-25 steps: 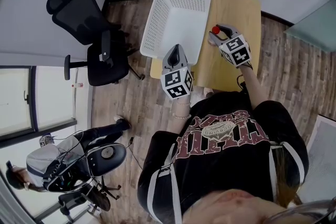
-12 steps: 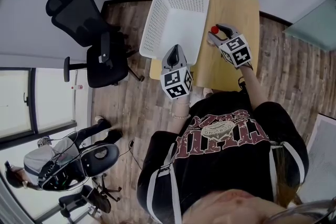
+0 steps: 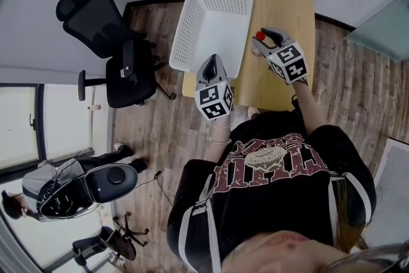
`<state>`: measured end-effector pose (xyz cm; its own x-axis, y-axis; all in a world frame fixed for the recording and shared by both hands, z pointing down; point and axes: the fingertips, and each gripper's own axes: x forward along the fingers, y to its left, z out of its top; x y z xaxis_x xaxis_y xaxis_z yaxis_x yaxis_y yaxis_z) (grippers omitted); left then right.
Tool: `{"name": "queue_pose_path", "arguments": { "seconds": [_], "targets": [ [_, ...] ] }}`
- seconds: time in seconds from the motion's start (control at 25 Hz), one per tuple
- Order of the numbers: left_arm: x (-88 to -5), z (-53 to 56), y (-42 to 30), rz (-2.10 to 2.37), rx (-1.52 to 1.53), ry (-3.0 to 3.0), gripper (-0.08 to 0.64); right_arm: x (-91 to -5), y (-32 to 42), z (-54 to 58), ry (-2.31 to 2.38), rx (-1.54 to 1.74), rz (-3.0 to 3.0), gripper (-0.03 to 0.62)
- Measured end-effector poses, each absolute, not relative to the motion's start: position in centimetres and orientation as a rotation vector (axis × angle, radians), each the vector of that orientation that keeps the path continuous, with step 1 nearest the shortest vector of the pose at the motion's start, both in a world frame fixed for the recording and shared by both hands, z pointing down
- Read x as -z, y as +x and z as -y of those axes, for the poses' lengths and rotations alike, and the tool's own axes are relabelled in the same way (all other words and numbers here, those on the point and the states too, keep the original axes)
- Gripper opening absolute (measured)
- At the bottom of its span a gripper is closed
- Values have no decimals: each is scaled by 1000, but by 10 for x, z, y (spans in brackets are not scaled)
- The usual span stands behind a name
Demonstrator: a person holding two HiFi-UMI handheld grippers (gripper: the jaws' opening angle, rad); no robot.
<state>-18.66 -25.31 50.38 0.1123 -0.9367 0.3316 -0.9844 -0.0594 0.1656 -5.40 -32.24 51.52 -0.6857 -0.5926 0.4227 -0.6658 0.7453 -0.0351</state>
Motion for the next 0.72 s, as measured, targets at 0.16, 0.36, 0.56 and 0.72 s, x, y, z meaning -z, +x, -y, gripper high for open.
{"name": "queue_pose_path", "arguments": {
  "seconds": [0.16,0.36,0.56,0.72],
  "targets": [
    [-504,255,-187,1880,-199,2051,48,-507,-60,320,951,-264,2586,157],
    [-503,252,-186,1880,-196,2056,48,-497,-65,312,957,-241,2611,100],
    [-503,251,-185,1880,-200,2062,48,-495,-72,306,947,-235,2625,63],
    [-503,252,-186,1880,-206,2068,48,-493,-79,302,927,-243,2639,44]
  ]
}}
